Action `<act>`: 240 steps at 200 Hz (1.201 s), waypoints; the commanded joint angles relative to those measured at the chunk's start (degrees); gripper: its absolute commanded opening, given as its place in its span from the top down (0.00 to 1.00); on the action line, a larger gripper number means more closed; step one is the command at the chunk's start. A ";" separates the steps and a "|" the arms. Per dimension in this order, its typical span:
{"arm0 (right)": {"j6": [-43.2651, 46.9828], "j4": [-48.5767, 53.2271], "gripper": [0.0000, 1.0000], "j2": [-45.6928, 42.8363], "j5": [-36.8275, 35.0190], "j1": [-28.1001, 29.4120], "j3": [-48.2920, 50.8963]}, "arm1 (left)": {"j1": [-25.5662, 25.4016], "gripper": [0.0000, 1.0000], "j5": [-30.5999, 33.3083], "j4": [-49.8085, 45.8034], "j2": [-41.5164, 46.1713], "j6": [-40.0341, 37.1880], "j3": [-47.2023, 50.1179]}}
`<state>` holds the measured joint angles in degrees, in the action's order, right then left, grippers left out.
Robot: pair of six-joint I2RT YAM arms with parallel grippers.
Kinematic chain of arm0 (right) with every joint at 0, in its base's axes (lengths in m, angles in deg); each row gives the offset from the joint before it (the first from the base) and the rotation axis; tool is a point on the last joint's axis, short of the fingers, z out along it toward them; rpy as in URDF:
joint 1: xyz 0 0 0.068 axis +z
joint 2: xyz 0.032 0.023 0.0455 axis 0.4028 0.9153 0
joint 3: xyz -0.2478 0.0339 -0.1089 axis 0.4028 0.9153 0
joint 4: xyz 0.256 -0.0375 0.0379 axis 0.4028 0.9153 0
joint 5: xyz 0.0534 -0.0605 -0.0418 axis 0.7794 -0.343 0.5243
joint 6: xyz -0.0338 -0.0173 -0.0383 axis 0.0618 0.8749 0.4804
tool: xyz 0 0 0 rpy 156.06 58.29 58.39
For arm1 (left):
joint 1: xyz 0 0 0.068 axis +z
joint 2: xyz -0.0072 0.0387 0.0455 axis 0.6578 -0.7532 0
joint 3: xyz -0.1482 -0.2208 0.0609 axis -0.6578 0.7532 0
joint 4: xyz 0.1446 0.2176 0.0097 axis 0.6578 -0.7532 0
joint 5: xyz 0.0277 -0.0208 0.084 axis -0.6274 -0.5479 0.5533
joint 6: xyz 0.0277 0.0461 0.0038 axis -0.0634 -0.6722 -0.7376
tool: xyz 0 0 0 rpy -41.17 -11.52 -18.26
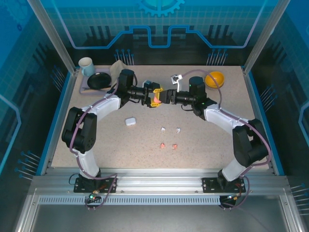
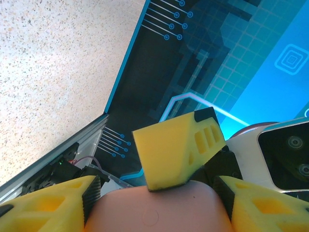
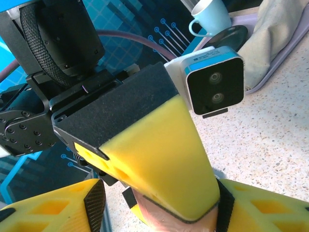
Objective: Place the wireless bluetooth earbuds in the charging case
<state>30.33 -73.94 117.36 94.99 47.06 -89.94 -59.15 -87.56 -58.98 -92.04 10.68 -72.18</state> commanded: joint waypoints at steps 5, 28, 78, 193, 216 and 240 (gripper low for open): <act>0.12 -2.55 0.39 1.61 3.71 0.76 -1.71 | -0.52 0.56 -1.17 3.29 -1.07 2.53 0.12; -0.36 -3.27 0.42 2.43 3.79 1.08 -1.30 | -0.61 0.55 -1.17 3.29 -1.27 2.60 -0.31; -0.80 -3.52 0.54 2.29 3.24 0.86 -0.81 | -0.60 0.50 -1.12 2.58 -1.32 1.92 -0.22; -1.46 -1.39 0.80 0.91 2.34 0.77 -0.52 | -0.22 0.16 0.84 -1.35 -0.88 -0.62 -1.25; -1.89 -0.31 0.84 0.32 1.41 0.64 -0.21 | 1.95 0.12 5.40 -4.45 1.35 -2.96 -0.41; -3.58 1.31 0.85 -1.88 -1.44 0.29 1.06 | 6.16 0.09 10.95 -4.26 5.62 -3.74 2.95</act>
<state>28.38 -74.05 119.17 96.04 47.37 -89.89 -57.29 -82.71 -61.27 -91.87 9.56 -71.76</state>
